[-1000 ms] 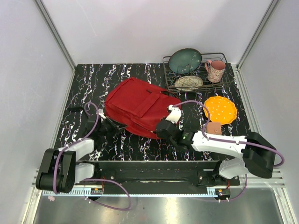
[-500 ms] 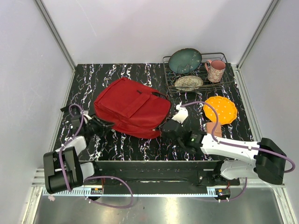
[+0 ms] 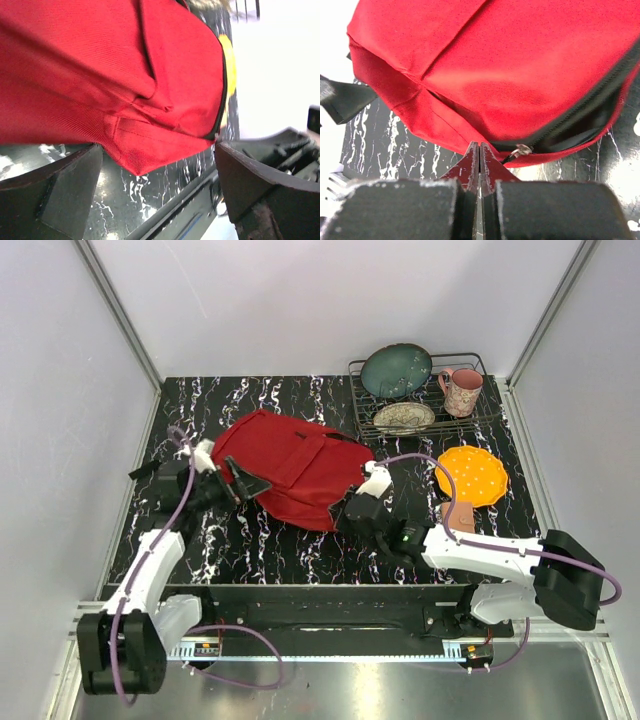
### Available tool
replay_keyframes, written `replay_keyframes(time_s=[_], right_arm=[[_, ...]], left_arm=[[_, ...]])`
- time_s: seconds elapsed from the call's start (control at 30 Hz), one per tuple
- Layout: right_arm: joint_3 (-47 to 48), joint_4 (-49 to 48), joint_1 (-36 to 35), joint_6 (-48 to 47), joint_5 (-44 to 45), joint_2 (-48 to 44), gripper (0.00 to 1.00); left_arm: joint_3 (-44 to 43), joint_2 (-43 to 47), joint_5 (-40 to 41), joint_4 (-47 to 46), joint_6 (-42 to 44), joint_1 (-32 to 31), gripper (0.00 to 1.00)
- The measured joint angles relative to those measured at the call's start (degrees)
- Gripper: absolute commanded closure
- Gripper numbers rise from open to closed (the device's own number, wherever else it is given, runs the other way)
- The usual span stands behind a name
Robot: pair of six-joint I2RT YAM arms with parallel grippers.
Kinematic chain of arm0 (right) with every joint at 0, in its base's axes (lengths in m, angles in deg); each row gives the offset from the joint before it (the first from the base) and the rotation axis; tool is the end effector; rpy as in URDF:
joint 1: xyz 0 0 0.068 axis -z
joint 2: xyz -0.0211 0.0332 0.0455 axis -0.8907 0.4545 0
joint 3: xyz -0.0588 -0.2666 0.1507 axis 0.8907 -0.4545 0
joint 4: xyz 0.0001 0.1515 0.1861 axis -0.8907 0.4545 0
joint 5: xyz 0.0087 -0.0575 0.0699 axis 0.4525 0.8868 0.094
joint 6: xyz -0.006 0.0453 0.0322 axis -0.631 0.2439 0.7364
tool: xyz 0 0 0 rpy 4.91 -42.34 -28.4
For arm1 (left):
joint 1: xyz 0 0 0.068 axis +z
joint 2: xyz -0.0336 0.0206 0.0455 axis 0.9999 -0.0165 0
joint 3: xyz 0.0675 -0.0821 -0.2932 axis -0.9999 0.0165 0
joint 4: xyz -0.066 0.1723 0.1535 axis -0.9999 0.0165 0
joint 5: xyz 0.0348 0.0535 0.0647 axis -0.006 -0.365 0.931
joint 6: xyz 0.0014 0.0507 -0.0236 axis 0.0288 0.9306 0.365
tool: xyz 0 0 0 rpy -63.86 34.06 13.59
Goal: Pack the student bag
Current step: Zip the student bag at the center of the board.
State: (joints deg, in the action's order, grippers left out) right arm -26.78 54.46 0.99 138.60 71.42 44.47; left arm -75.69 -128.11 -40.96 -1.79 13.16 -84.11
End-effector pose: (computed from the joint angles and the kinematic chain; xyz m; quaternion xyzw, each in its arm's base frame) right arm 0.1339 0.2115 0.2837 0.0459 0.8476 0.2820 0.4472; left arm 0.1567 -0.0123 0.2660 -0.1427 0.8135 -0.4359 0.3576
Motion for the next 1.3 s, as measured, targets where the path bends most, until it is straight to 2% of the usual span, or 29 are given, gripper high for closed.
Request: replay_keyframes(time_s=[0.2, 0.33, 0.47, 0.53, 0.63, 0.73, 0.83, 1.03, 1.17, 1.3], right_arm=[[-0.1, -2.5, 0.4, -1.6, -0.2, 0.0, 1.00], [-1.0, -2.4, 0.4, -1.7, -0.1, -0.6, 1.00], [-3.3, -2.3, 0.4, -1.3, 0.0, -4.0, 1.00], [-4.1, -2.0, 0.4, -1.2, 0.2, -5.7, 1.00], [-4.5, -1.6, 0.4, -1.1, 0.4, -7.5, 1.00], [-4.9, -1.6, 0.4, -1.1, 0.4, -8.4, 1.00], [-6.6, -1.7, 0.4, -0.9, 1.5, -10.4, 1.00], [-9.0, 0.2, 0.4, 0.9, 5.2, -16.0, 1.00], [-9.0, 2.0, 0.4, 1.9, 7.3, -18.2, 1.00], [-9.0, 3.8, 0.4, 2.9, 8.0, -19.5, 1.00]], left_arm=[[-7.9, -5.9, 3.8, 5.8, 7.9, -17.1, 0.03], [-9.2, -6.6, 5.8, 9.0, 9.5, -20.9, 0.04], [-11.7, -5.9, 11.2, 13.3, 11.3, -19.3, 0.11], [-12.1, -5.0, 11.7, 14.3, 11.6, -15.3, 0.11], [-12.1, -4.3, 10.8, 14.9, 11.6, -6.0, 0.06], [-12.2, -4.3, 8.7, 14.9, 12.2, -3.8, 0.03], [-13.0, -4.3, 6.2, 14.8, 13.9, -10.7, 0.02], [-17.5, -5.9, 7.1, 13.1, 19.6, -35.6, 0.01], [-18.9, -9.6, 9.5, 12.2, 23.2, -42.6, 0.01], [-19.0, -14.0, 13.0, 11.7, 25.9, -47.0, 0.01]])
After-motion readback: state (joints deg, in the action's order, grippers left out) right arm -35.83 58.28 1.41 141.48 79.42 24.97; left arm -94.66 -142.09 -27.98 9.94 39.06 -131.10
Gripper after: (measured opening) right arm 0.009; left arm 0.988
